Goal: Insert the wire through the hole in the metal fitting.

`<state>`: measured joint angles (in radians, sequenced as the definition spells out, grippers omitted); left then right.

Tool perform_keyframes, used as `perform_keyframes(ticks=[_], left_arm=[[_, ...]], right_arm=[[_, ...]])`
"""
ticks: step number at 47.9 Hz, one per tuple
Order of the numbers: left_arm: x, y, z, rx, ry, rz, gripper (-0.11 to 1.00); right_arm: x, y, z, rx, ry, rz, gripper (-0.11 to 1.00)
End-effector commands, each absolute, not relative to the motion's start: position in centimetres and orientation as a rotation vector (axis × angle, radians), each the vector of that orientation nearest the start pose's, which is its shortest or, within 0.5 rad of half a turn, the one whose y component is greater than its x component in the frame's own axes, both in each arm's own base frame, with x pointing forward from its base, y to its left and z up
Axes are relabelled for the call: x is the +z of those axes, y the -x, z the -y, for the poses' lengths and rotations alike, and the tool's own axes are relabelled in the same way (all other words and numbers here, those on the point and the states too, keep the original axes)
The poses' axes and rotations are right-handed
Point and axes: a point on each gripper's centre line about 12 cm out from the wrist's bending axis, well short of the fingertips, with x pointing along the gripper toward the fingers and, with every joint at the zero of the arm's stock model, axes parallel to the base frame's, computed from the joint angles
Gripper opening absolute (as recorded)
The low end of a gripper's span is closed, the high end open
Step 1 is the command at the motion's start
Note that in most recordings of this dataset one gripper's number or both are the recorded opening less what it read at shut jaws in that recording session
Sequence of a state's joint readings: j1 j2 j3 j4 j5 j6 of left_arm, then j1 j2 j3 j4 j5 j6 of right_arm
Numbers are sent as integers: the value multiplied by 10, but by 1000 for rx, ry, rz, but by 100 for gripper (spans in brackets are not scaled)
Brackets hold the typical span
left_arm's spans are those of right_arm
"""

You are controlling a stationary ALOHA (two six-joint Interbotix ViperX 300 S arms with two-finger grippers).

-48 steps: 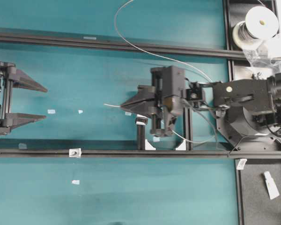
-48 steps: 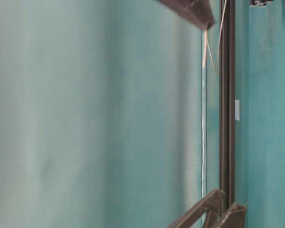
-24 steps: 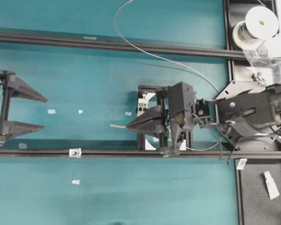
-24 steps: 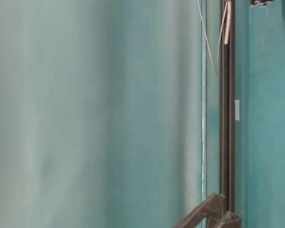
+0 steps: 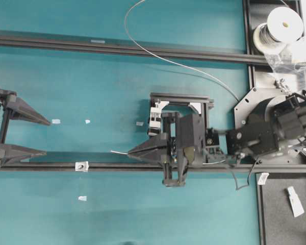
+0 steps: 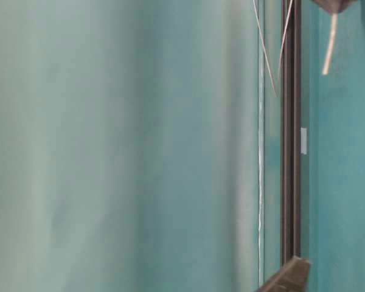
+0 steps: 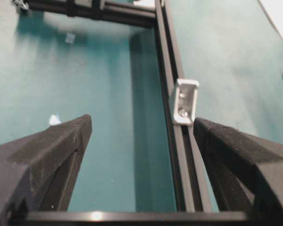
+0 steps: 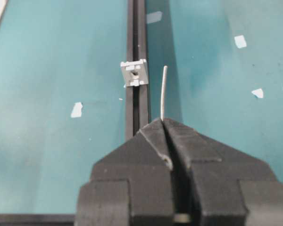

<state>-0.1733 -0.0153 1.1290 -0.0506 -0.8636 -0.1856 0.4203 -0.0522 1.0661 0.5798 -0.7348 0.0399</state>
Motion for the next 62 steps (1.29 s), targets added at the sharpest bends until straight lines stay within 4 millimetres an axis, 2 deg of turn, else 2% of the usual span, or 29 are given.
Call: perform_keyframes(ticks=[1, 10, 28, 38, 48, 62], left_arm=[[135, -303, 52, -121, 195, -225, 46], [127, -306, 53, -124, 196, -189, 46], [107, -318, 67, -147, 233, -203, 45], [103, -313, 81, -191, 229, -210, 35], [100, -311, 93, -226, 223, -223, 35], [96, -311, 93, -223, 218, -252, 35]], right_arm=[[143, -300, -95, -60, -354, -306, 0], [142, -301, -108, -89, -324, -305, 0], [130, -305, -113, -101, -304, -303, 0], [121, -303, -116, -105, -309, -305, 0], [112, -303, -118, -117, -330, -298, 0], [111, -305, -121, -110, -339, -307, 0]])
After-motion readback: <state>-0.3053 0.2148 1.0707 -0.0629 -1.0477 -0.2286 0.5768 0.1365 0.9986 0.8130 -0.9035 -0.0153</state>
